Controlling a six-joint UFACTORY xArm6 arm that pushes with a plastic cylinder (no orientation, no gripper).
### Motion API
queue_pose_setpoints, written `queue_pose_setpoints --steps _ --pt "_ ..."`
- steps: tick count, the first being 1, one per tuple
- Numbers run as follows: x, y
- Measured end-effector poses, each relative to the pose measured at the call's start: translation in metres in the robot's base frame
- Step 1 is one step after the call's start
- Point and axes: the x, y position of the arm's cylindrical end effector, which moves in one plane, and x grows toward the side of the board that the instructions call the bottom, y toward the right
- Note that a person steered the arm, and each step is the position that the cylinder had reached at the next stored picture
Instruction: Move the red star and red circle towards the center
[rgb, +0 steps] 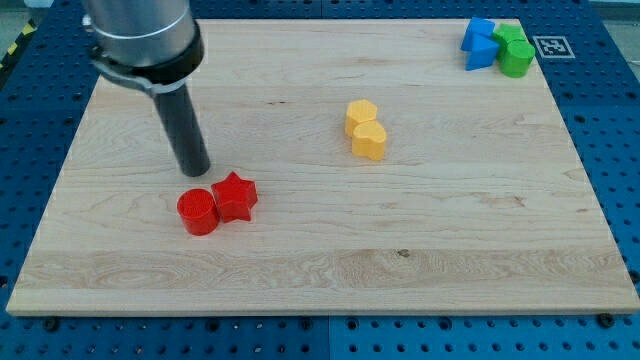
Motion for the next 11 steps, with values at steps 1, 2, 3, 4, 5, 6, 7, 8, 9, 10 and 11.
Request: queue_pose_setpoints --steps 1,2,3,4,5,6,7,8,9,10,11 --pt "0.039 -0.014" --pt "0.075 -0.015" --pt "0.088 0.008" --pt "0.079 0.074" --pt "0.065 0.12" --pt "0.071 0.122" --pt "0.078 0.122" --pt "0.078 0.122" --pt "0.078 0.114" --pt "0.085 0.062" --pt "0.094 0.017"
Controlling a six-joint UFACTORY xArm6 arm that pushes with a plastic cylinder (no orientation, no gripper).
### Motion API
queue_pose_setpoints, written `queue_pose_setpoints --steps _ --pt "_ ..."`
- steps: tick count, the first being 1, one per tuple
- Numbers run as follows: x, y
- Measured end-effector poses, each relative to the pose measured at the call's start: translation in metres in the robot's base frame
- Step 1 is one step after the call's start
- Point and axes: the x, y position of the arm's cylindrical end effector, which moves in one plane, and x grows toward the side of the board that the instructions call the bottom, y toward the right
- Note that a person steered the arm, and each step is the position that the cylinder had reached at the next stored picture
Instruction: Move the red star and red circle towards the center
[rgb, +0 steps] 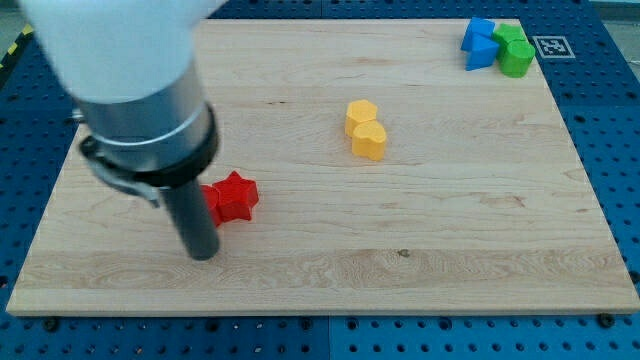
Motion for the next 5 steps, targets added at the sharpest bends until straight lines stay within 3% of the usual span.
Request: queue_pose_setpoints --steps 1,2,3,5 --pt "-0.02 -0.022" --pt "-0.056 0.013" --pt "-0.059 0.06" --pt "-0.074 0.071"
